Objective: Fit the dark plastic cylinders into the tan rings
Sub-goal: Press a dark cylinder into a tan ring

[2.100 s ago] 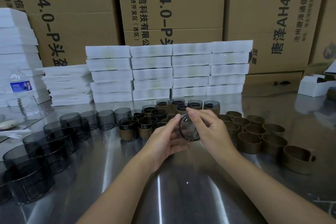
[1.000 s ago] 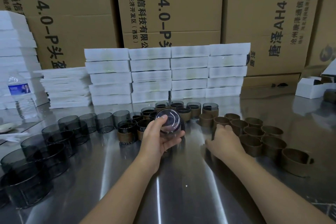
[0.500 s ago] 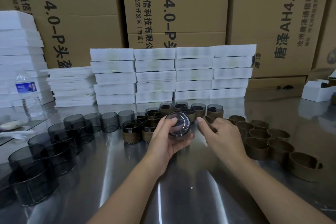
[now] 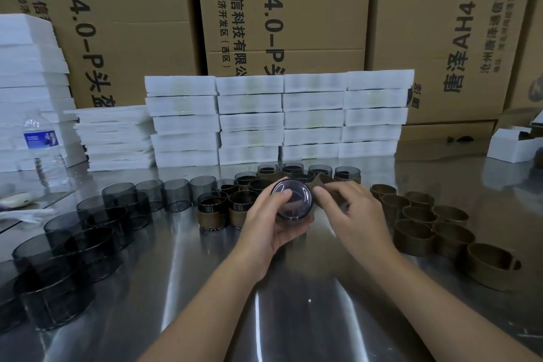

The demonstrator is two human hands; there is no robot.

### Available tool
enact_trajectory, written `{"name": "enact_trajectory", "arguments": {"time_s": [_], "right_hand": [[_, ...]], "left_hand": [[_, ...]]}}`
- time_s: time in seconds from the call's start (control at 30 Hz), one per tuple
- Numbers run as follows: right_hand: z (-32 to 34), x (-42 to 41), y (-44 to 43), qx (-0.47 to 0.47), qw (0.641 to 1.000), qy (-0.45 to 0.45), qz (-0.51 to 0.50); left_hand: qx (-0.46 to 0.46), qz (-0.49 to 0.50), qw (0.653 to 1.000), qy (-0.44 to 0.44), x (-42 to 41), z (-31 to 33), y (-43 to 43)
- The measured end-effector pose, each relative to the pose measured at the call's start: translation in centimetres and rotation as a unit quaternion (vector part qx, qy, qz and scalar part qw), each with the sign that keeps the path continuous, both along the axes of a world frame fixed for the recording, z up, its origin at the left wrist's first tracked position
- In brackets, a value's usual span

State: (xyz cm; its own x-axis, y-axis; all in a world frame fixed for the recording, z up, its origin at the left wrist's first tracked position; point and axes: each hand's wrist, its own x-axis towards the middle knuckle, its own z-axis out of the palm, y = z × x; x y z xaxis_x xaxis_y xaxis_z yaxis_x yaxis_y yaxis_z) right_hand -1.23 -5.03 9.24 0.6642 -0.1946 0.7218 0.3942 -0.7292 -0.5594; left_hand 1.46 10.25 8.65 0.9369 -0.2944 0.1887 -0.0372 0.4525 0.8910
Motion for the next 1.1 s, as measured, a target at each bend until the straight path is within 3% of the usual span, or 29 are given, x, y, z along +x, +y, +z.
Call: {"name": "enact_trajectory", "arguments": {"time_s": [0.13, 0.37, 0.57, 0.73, 0.9, 1.1], "right_hand": [[0.4, -0.7, 0.4, 0.044, 0.998, -0.035, 0.026], [0.2, -1.4, 1.3, -0.008, 0.992, -0.084, 0.090], [0.1, -1.2, 1.4, 0.021, 0.990, -0.117, 0.079], [0.1, -1.2, 1.6, -0.029, 0.984, -0.159, 0.071], [0.2, -1.6, 2.1, -0.144, 0.968, -0.188, 0.079], [0.1, -1.8, 1.9, -0.070, 0.963, -0.222, 0.139]], "left_hand": [[0.024, 0.017, 0.999, -0.025, 0.0, -0.2, -0.2], [0.015, 0.029, 0.999, -0.037, -0.1, 0.0, -0.5], [0.017, 0.009, 1.000, -0.025, -0.2, 0.1, -0.3], [0.048, -0.002, 0.998, -0.039, -0.3, -0.1, -0.2], [0.065, -0.020, 0.996, -0.056, -0.2, -0.5, -0.5], [0.027, -0.006, 0.999, -0.042, -0.1, -0.4, -0.4]]}}
